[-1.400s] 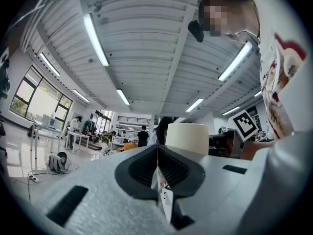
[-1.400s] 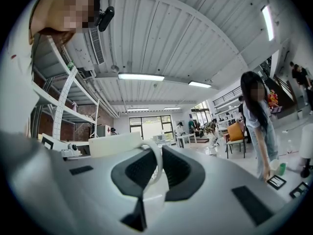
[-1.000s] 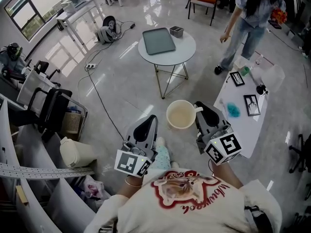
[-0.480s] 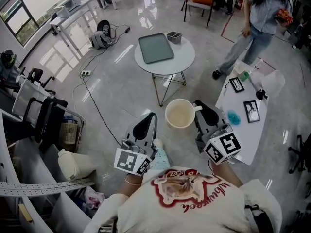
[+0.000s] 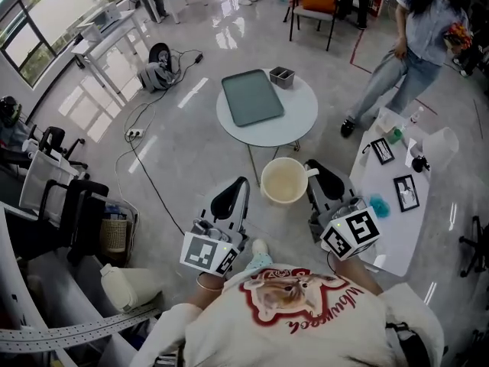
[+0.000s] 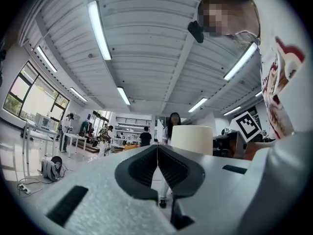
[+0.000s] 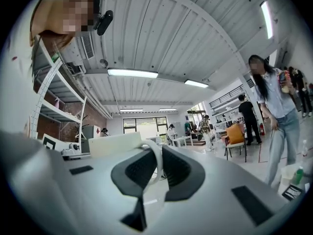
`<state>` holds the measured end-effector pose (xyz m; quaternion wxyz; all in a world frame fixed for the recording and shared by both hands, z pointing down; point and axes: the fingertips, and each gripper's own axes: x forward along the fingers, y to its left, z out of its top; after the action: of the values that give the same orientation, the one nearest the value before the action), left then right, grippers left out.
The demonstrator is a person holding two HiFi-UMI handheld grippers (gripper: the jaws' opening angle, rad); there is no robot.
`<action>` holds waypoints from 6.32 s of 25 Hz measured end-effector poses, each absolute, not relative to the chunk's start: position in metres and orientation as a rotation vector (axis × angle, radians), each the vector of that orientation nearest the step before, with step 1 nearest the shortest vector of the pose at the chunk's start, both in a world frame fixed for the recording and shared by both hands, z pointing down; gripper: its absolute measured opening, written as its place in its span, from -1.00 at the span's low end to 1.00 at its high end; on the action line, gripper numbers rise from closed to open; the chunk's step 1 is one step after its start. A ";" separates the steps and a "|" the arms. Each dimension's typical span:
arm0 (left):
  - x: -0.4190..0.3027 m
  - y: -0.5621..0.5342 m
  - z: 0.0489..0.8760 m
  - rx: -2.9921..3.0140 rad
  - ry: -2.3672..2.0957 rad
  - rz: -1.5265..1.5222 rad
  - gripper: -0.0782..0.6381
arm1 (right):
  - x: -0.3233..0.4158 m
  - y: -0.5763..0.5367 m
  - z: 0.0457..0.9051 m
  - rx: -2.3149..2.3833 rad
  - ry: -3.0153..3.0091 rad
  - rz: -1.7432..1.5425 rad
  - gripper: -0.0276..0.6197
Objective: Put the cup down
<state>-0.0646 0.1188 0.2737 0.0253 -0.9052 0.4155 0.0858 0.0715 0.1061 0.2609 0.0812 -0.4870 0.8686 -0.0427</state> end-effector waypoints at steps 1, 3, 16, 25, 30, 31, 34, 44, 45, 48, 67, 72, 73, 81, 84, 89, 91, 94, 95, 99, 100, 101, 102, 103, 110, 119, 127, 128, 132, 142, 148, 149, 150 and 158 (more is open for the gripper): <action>-0.069 0.109 0.272 -2.799 1.279 0.263 -0.74 | 0.067 0.096 0.259 -1.458 2.593 -0.127 -0.76; -0.077 0.090 0.270 -2.802 1.268 0.260 -0.74 | 0.060 0.078 0.257 -1.464 2.584 -0.124 -0.76; -0.092 0.016 0.272 -2.849 1.196 0.262 -0.74 | 0.045 0.013 0.262 -1.535 2.529 -0.149 -0.76; -0.094 -0.029 0.279 -2.849 1.224 0.257 -0.74 | 0.047 -0.034 0.266 -1.529 2.525 -0.162 -0.76; -0.089 -0.077 0.278 -2.819 1.238 0.255 -0.74 | 0.052 -0.083 0.264 -1.503 2.530 -0.147 -0.76; -0.088 -0.089 0.277 -2.813 1.240 0.255 -0.74 | 0.053 -0.094 0.264 -1.500 2.532 -0.144 -0.76; -0.084 -0.124 0.274 -2.801 1.250 0.262 -0.74 | 0.056 -0.130 0.262 -1.485 2.544 -0.139 -0.76; -0.066 -0.232 0.263 -2.761 1.295 0.279 -0.74 | 0.071 -0.244 0.252 -1.422 2.575 -0.138 -0.76; -0.065 -0.241 0.263 -2.758 1.300 0.280 -0.74 | 0.072 -0.253 0.252 -1.417 2.579 -0.138 -0.76; -0.062 -0.266 0.265 -2.753 1.318 0.284 -0.74 | 0.074 -0.279 0.255 -1.410 2.590 -0.145 -0.76; -0.096 -0.338 0.290 -2.778 1.395 0.255 -0.74 | 0.045 -0.359 0.285 -1.399 2.608 -0.221 -0.76; -0.106 -0.352 0.302 -2.784 1.408 0.236 -0.74 | 0.038 -0.379 0.306 -1.438 2.601 -0.198 -0.76; -0.107 -0.353 0.307 -2.789 1.414 0.232 -0.74 | 0.037 -0.382 0.312 -1.443 2.604 -0.185 -0.76; -0.120 -0.360 0.336 -2.811 1.467 0.210 -0.74 | 0.023 -0.407 0.356 -1.440 2.636 -0.122 -0.76; -0.122 -0.360 0.344 -2.813 1.476 0.191 -0.74 | 0.019 -0.414 0.376 -1.441 2.656 -0.125 -0.76; -0.122 -0.360 0.361 -2.823 1.493 0.169 -0.74 | 0.016 -0.426 0.413 -1.452 2.685 -0.159 -0.76; -0.120 -0.360 0.367 -2.830 1.501 0.163 -0.74 | 0.014 -0.429 0.426 -1.452 2.703 -0.164 -0.76; -0.119 -0.357 0.378 -2.843 1.510 0.151 -0.74 | 0.010 -0.433 0.445 -1.449 2.713 -0.186 -0.76; -0.120 -0.356 0.381 -2.847 1.513 0.148 -0.74 | 0.009 -0.434 0.451 -1.450 2.711 -0.203 -0.76; -0.120 -0.352 0.394 -2.862 1.537 0.140 -0.74 | 0.005 -0.441 0.478 -1.462 2.715 -0.276 -0.76; -0.121 -0.351 0.397 -2.864 1.546 0.135 -0.74 | 0.004 -0.443 0.484 -1.466 2.728 -0.275 -0.76; -0.123 -0.350 0.400 -2.864 1.555 0.131 -0.74 | 0.002 -0.444 0.490 -1.471 2.743 -0.272 -0.76; -0.124 -0.349 0.402 -2.864 1.563 0.129 -0.74 | 0.000 -0.445 0.496 -1.473 2.755 -0.273 -0.76; -0.125 -0.349 0.403 -2.866 1.572 0.128 -0.74 | -0.002 -0.446 0.501 -1.473 2.763 -0.279 -0.76; -0.133 -0.345 0.411 -2.872 1.631 0.124 -0.74 | -0.010 -0.456 0.530 -1.488 2.793 -0.362 -0.76; -0.139 -0.339 0.419 -2.871 1.674 0.113 -0.74 | -0.016 -0.463 0.554 -1.505 2.834 -0.374 -0.76; -0.142 -0.337 0.424 -2.869 1.687 0.098 -0.74 | -0.021 -0.461 0.571 -1.514 2.883 -0.374 -0.76; -0.142 -0.336 0.424 -2.869 1.688 0.097 -0.74 | -0.021 -0.460 0.573 -1.515 2.890 -0.372 -0.76; -0.145 -0.335 0.423 -2.863 1.693 0.097 -0.74 | -0.020 -0.457 0.577 -1.531 2.888 -0.386 -0.76; -0.145 -0.337 0.425 -2.863 1.704 0.104 -0.74 | -0.017 -0.450 0.584 -1.533 2.896 -0.403 -0.76; -0.143 -0.336 0.421 -2.857 1.685 0.099 -0.74 | -0.016 -0.446 0.588 -1.533 2.912 -0.458 -0.76; -0.142 -0.336 0.420 -2.860 1.688 0.104 -0.74 | -0.015 -0.446 0.590 -1.538 2.914 -0.470 -0.76; -0.142 -0.336 0.419 -2.861 1.689 0.107 -0.74 | -0.015 -0.445 0.591 -1.544 2.918 -0.477 -0.76; -0.143 -0.337 0.412 -2.841 1.681 0.118 -0.74 | -0.013 -0.439 0.598 -1.572 2.941 -0.517 -0.76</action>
<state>-0.1434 -0.3366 0.4116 -0.0807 -0.8573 0.5072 0.0357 -0.0131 -0.4391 0.5983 -0.1162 -0.4627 0.8656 -0.1521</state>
